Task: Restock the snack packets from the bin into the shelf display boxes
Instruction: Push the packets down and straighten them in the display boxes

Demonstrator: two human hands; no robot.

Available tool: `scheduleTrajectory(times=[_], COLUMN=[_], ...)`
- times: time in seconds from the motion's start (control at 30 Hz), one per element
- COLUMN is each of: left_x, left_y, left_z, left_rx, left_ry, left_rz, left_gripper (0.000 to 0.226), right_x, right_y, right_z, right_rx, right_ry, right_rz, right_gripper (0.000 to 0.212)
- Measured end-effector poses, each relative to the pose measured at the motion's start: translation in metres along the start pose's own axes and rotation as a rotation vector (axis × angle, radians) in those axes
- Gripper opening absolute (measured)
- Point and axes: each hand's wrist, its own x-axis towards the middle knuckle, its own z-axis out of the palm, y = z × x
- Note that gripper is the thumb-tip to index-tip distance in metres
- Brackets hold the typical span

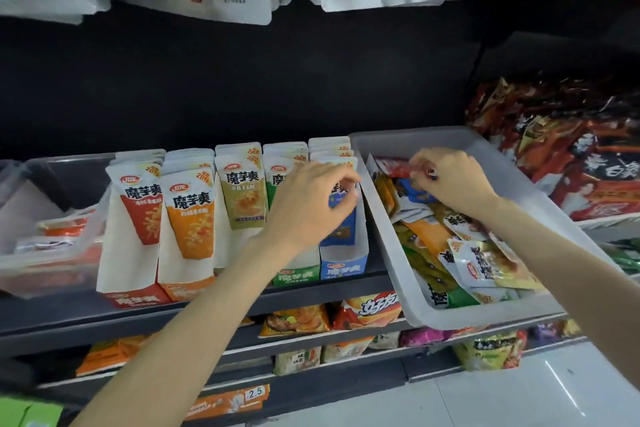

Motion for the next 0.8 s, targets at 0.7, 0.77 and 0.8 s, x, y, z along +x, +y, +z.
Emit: scheduleTrajectory(times=[0.7, 0.77, 0.8], left_x=[0.038, 0.045, 0.048], left_y=[0.034, 0.05, 0.058], left_z=[0.035, 0.039, 0.042], left_rx=[0.254, 0.231, 0.244], left_ry=[-0.421, -0.429, -0.447], left_rz=[0.06, 0.095, 0.127], left_gripper=[0.072, 0.078, 0.08], right_x=[-0.056, -0.064, -0.066], right_y=[0.049, 0.05, 0.049], right_z=[-0.001, -0.01, -0.015], right_rx=[-0.684, -0.622, -0.583], right_ry=[-0.328, -0.194, -0.12], right_rz=[-0.486, -0.548, -0.568], right_gripper=[0.021, 0.023, 0.026])
